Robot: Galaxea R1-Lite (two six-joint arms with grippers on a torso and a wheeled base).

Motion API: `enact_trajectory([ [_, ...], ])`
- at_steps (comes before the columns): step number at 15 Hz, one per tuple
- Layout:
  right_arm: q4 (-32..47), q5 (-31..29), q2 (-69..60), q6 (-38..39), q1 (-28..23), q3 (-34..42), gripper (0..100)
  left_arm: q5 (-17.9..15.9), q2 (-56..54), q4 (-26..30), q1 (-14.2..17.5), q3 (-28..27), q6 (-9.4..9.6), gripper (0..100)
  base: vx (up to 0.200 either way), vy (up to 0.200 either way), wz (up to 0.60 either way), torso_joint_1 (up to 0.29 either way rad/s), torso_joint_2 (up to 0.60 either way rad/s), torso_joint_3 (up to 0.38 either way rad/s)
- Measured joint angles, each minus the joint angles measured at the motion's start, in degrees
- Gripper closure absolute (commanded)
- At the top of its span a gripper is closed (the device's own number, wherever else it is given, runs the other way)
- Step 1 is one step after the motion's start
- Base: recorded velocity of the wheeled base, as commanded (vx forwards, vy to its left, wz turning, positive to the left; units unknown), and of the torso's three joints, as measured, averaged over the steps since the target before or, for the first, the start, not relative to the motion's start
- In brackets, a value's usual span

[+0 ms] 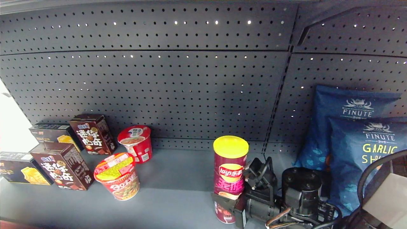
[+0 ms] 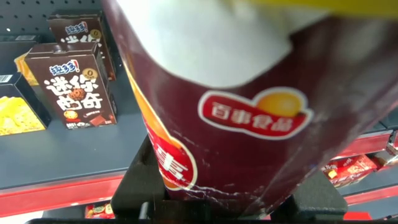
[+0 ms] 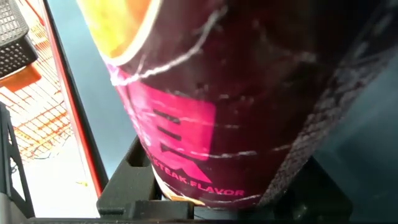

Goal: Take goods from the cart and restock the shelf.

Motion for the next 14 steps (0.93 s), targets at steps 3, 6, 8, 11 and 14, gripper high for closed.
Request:
enact_trajectory([
  [3,0.0,-0.4,0.0,0.0,0.5,0.4,100,0.0,-0.4,0.2,0.0,0.1,-0.05,100,0.000,0.000,0.00,0.000,0.00,0.000],
  [6,0.2,-2.2,-0.3,0.2,2.1,0.6,100,0.0,-0.7,0.2,0.0,0.1,-0.05,100,0.000,0.000,0.00,0.000,0.00,0.000],
  [8,0.1,-2.9,-0.4,0.5,3.3,1.1,100,0.0,-0.7,0.2,0.0,0.1,-0.05,100,0.000,0.000,0.00,0.000,0.00,0.000],
  [11,0.4,-3.1,-0.4,0.6,4.0,1.8,0,0.1,-0.7,0.2,0.0,0.1,-0.05,100,0.000,0.000,0.00,0.000,0.00,0.000],
  [14,0.3,-3.5,-0.9,0.6,4.1,2.1,0,0.1,-0.7,0.2,0.0,0.2,-0.05,100,0.000,0.000,0.00,0.000,0.00,0.000],
])
